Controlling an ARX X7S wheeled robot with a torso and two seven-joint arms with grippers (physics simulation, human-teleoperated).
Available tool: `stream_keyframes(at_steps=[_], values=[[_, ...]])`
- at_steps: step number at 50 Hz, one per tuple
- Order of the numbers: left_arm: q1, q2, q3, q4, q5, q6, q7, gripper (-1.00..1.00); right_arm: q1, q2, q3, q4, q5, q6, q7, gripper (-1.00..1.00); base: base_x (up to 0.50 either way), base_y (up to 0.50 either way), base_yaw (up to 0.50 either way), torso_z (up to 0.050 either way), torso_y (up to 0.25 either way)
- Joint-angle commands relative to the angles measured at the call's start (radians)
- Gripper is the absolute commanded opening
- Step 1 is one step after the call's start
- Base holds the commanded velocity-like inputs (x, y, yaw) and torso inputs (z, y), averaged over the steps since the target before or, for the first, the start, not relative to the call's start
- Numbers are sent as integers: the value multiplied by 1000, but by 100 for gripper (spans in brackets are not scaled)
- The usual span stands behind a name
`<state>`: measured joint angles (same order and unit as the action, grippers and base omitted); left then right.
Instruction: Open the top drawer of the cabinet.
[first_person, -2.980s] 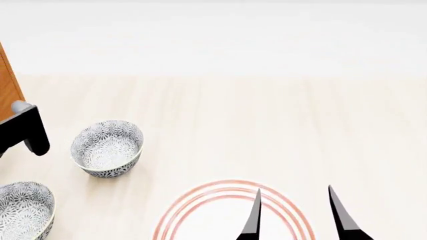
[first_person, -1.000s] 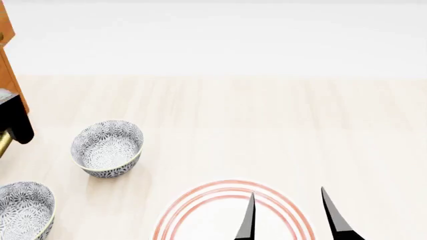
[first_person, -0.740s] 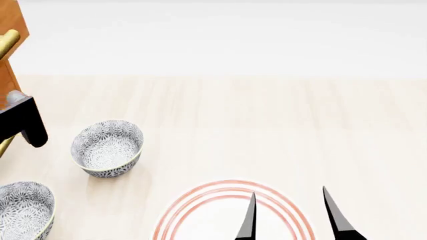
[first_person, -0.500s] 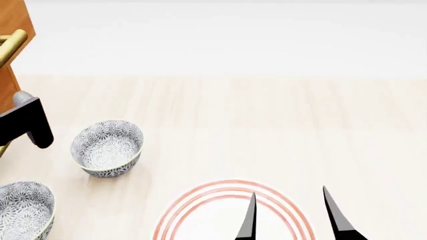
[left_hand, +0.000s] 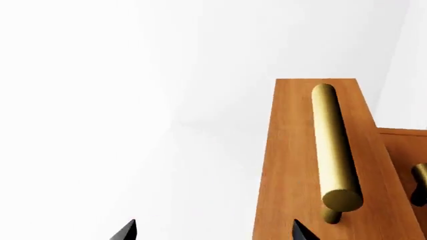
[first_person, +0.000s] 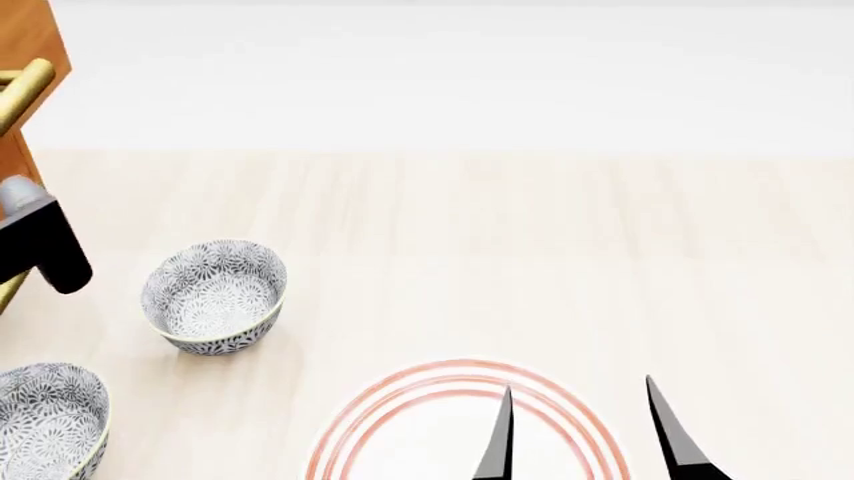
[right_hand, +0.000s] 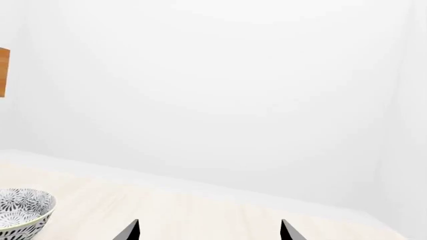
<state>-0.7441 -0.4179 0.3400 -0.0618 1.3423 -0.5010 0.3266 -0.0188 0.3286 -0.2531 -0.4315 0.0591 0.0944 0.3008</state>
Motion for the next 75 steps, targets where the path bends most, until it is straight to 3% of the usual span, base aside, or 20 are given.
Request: stream_keyframes(at_steps=[1,8,11,21,35,47,52,59,75], values=[[3,-4,-48,190,-71,-1,73,100,-3,4,-5,-5,-2,1,5,100,0,0,0,0,0],[-152,94,-168,108,-276,-55,151,100,0,6,-6,-3,-1,2,6,100,0,0,0,0,0],[-233,159,-231,56,-366,-141,257,100,1,7,-9,-1,-3,3,7,100,0,0,0,0,0],[-439,225,-286,-78,-442,-319,461,100,3,9,-17,3,-9,5,10,100,0,0,0,0,0],[-549,211,-249,-253,-400,-402,477,100,6,15,-16,0,-6,11,15,100,0,0,0,0,0],[-623,192,-245,-294,-364,-460,469,100,7,20,-17,-2,-4,15,18,100,0,0,0,0,0],[-672,213,-279,-354,-390,-638,661,100,5,21,-21,-3,-7,13,20,100,0,0,0,0,0],[-649,197,-234,-381,-371,-644,698,100,8,22,-26,1,-10,14,22,100,0,0,0,0,0],[-665,196,-233,-479,-388,-607,631,100,7,24,-27,11,-4,7,26,100,0,0,0,0,0]])
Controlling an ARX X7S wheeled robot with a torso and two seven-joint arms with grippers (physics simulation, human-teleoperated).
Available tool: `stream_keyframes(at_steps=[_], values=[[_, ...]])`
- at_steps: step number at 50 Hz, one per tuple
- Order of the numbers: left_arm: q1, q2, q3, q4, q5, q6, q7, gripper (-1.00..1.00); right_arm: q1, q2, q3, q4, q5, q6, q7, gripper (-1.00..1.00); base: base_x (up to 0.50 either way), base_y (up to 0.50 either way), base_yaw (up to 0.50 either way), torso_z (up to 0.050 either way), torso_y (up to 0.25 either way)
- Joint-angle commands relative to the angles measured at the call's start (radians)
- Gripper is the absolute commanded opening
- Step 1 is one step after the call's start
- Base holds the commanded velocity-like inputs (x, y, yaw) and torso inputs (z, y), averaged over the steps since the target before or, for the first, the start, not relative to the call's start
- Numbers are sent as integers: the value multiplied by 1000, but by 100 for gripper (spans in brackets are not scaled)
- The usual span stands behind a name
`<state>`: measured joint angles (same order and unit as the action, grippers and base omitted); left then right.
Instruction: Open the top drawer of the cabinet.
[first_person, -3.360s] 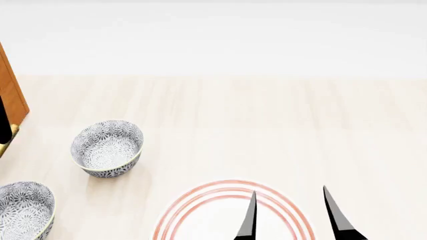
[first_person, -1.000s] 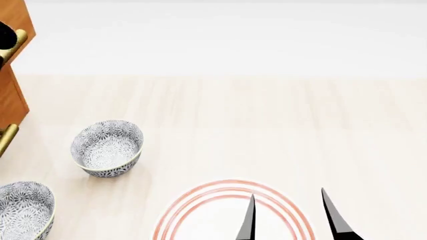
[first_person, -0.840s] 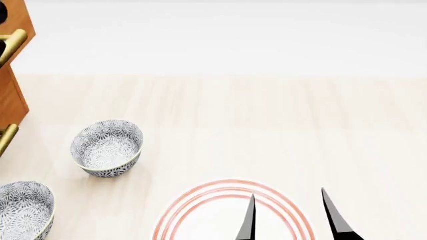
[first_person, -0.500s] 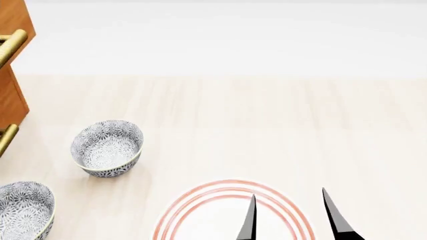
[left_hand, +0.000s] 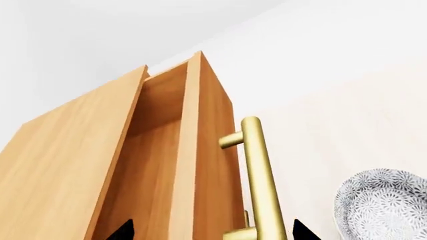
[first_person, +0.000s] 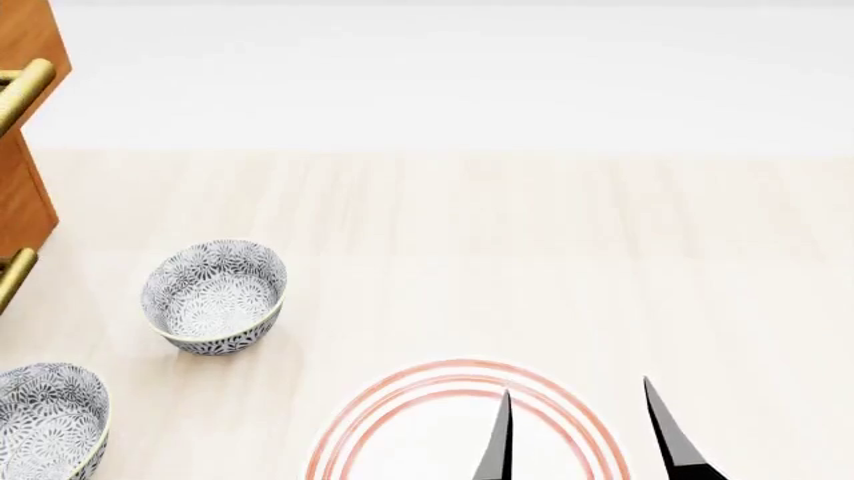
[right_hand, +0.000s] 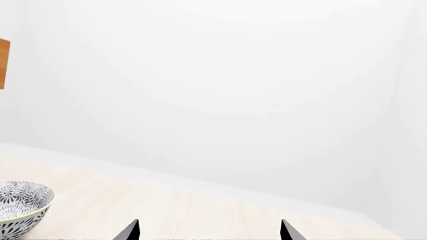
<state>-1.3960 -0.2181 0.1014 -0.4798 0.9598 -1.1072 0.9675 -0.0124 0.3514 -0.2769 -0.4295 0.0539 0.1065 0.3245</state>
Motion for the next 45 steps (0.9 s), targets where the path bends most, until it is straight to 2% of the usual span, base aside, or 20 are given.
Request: stream_keyframes(at_steps=[1,5,12,23,30,45], values=[[-16,-5,4,-66,-6,0,-15,100,1,1,-4,9,1,-5,3,100,0,0,0,0,0],[-22,-9,0,-82,-9,4,-29,100,2,2,-6,12,1,-7,3,100,0,0,0,0,0],[-85,-24,-50,-200,-29,25,-157,100,1,4,-9,11,-1,-6,6,100,0,0,0,0,0],[-76,-22,-75,-230,-56,36,-177,100,5,6,-15,12,-1,-3,7,100,0,0,0,0,0],[-77,-5,-111,-330,-100,85,-252,100,3,9,-14,15,1,-8,8,100,0,0,0,0,0],[-82,15,-156,-440,-161,141,-320,100,1,14,-13,18,6,-12,13,100,0,0,0,0,0]])
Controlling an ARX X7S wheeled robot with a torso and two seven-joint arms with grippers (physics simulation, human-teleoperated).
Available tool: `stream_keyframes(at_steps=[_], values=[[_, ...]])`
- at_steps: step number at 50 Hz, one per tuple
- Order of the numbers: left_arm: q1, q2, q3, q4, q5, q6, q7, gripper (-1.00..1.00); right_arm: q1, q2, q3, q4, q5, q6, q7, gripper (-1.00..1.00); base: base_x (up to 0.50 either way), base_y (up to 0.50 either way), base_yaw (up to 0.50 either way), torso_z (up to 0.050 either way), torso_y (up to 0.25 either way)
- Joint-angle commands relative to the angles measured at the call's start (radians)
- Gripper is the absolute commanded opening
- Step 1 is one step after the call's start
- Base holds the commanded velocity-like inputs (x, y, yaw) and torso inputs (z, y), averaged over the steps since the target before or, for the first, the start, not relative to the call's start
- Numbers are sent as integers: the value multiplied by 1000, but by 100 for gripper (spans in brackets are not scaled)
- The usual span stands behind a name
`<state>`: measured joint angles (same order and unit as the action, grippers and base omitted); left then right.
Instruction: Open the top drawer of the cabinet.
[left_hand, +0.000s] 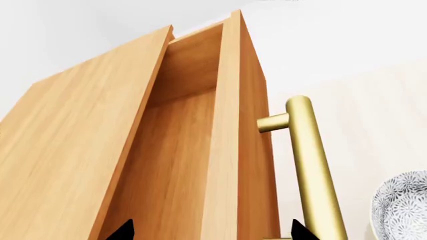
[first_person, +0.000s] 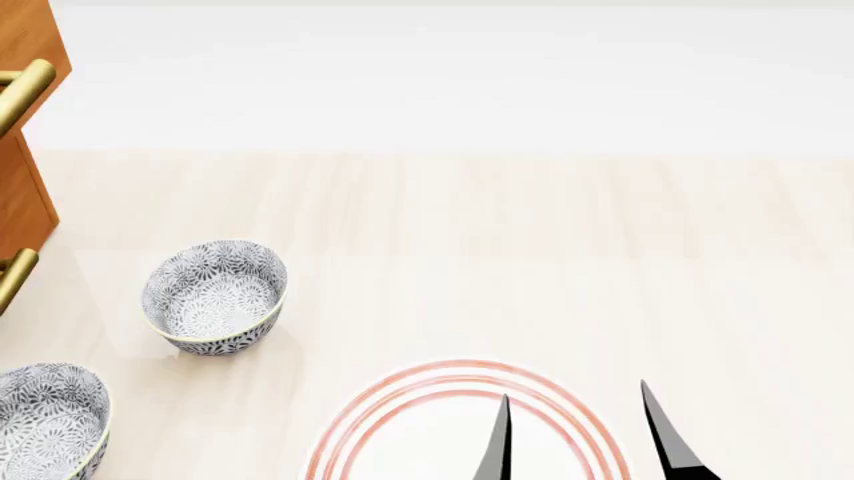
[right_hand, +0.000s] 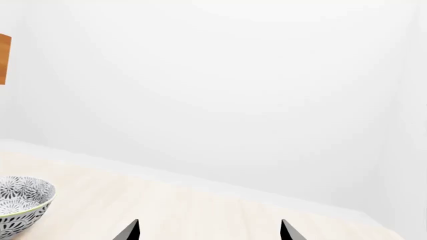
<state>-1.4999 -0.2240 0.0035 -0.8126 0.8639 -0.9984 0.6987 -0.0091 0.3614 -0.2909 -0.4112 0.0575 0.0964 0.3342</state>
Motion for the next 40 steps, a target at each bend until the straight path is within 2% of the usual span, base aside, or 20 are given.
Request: stream_keyframes(at_steps=[1,10,14,16,17,19,23,40], values=[[23,21,-58,-111,-66,34,-53,100,-2,4,1,-1,2,-1,3,100,0,0,0,0,0],[15,24,-92,-173,-107,43,-61,100,2,6,-3,-3,2,4,4,100,0,0,0,0,0],[76,15,10,-139,-33,46,-3,100,3,8,-6,-3,-1,7,5,100,0,0,0,0,0],[108,10,56,-92,-1,32,61,100,3,8,-7,-1,0,6,5,100,0,0,0,0,0],[148,1,109,-37,40,11,128,100,3,8,-7,-1,0,6,5,100,0,0,0,0,0],[172,-5,133,-4,63,-5,156,100,3,9,-8,-7,-1,9,5,100,0,0,0,-8,0],[190,-8,144,29,70,-21,194,100,0,12,-9,-13,-2,10,7,100,0,0,0,0,0],[199,31,130,69,33,-16,228,100,-2,15,-10,-6,2,2,12,100,0,0,0,-2,0]])
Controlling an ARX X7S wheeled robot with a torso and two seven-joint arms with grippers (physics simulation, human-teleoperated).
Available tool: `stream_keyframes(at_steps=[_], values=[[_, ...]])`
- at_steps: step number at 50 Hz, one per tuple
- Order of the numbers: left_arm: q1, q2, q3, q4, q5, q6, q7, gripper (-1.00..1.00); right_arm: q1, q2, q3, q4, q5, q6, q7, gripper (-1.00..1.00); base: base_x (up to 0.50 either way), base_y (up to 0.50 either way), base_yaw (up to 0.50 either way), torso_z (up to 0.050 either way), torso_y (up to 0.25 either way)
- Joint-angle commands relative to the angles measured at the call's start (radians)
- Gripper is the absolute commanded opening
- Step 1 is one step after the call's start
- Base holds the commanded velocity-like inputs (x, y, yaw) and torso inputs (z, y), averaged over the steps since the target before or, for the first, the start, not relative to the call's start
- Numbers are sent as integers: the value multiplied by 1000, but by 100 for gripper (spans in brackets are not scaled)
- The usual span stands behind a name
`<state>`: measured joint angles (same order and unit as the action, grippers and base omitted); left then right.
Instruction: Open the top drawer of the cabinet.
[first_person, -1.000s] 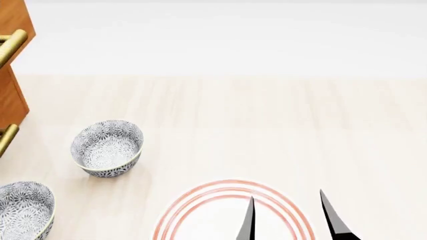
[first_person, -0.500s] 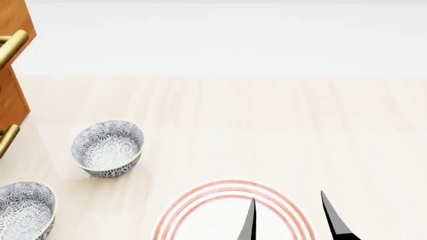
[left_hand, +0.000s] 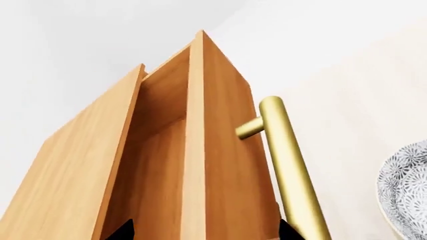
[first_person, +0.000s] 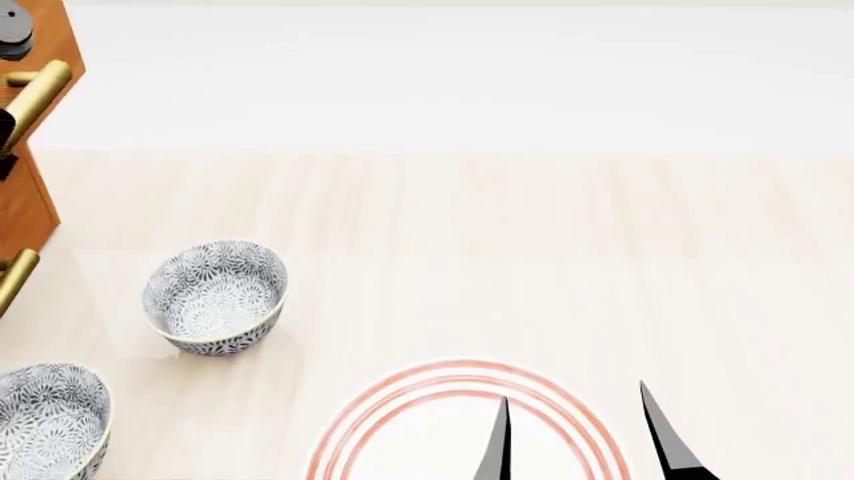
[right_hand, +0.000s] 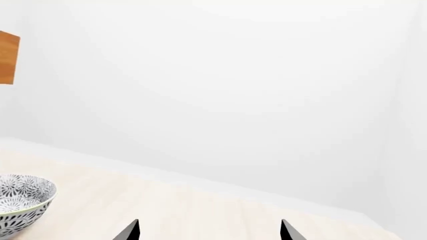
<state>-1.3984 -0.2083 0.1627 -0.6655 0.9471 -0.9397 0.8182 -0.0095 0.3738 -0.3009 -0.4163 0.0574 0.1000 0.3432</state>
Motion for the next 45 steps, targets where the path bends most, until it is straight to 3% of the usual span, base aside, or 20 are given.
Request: stream_keyframes(at_steps=[1,15,45], values=[[96,17,-31,-73,-51,-78,107,100,-1,3,0,-1,2,-1,3,100,0,0,0,0,0],[195,57,22,251,-42,-170,358,100,0,6,-5,4,2,-5,5,100,0,0,0,-2,0],[172,87,29,348,-66,-222,406,100,-1,17,-7,-8,3,4,13,100,0,0,0,-2,0]])
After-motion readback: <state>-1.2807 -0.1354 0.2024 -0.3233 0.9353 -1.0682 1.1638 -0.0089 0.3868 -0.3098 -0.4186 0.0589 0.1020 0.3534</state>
